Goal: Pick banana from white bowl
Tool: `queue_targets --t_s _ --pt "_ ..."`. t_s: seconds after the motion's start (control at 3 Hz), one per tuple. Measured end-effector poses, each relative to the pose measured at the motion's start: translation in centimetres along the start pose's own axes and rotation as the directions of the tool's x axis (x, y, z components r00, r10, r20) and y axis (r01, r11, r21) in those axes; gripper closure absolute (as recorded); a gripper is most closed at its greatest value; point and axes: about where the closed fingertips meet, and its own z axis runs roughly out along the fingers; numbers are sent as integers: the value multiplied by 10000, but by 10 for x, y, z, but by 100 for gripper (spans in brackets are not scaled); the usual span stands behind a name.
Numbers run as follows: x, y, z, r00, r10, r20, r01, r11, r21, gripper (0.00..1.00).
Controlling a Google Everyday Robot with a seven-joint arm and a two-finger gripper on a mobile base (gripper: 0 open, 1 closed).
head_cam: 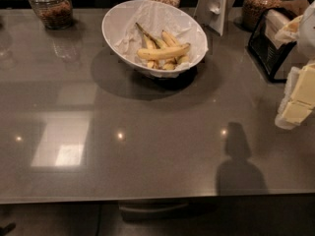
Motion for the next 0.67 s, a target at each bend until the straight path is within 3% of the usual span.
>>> queue_targets --t_s 0.33,0.67 --pt "0 0 0 10000 -1 2 1 10000 2 0" --pt "-16 -26 4 9987 -243 438 225 9989 418 0"
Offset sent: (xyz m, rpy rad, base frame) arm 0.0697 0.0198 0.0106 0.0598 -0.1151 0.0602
